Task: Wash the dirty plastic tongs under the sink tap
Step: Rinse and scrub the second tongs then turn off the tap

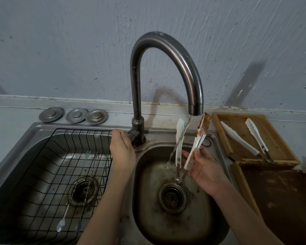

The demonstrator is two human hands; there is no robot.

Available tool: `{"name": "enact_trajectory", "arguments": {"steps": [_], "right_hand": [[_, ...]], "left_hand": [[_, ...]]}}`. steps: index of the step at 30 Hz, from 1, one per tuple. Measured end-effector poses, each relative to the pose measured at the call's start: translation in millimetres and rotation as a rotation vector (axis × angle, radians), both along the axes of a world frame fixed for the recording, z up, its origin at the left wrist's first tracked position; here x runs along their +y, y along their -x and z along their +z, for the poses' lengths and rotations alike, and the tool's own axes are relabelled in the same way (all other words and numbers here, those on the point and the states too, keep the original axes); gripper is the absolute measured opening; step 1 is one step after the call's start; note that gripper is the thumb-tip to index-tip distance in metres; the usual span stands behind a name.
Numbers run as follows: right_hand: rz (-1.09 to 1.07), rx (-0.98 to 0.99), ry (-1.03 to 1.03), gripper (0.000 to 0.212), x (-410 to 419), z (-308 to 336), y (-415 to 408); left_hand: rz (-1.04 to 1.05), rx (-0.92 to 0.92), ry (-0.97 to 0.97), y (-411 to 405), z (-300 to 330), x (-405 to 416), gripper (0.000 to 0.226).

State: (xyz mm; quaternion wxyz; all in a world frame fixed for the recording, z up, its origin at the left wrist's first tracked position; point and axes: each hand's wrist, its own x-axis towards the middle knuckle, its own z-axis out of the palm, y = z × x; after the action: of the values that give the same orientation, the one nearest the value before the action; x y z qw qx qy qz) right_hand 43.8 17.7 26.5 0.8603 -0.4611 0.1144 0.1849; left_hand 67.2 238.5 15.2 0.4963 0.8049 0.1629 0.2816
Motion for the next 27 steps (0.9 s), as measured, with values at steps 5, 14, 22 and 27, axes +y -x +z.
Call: {"name": "enact_trajectory", "arguments": {"steps": [5, 14, 22, 27], "right_hand": [[-0.011, -0.069, 0.145, 0.017, 0.7, 4.6, 2.2], [0.002, -0.046, 0.493, 0.007, 28.2, 18.8, 4.9], [0.156, -0.021, 0.537, 0.026, 29.4, 11.4, 22.5], [0.165, -0.084, 0.594, 0.036, 31.3, 10.3, 25.0]], "left_hand": [[0.013, -0.042, 0.054, 14.0, 5.9, -12.8, 0.026], [-0.647, 0.276, 0.457, 57.7, -2.3, -68.3, 0.037], [-0.795, 0.301, 0.768, 71.8, 0.6, -66.8, 0.039], [-0.794, 0.338, 0.774, 72.8, 2.4, -66.8, 0.042]]}}
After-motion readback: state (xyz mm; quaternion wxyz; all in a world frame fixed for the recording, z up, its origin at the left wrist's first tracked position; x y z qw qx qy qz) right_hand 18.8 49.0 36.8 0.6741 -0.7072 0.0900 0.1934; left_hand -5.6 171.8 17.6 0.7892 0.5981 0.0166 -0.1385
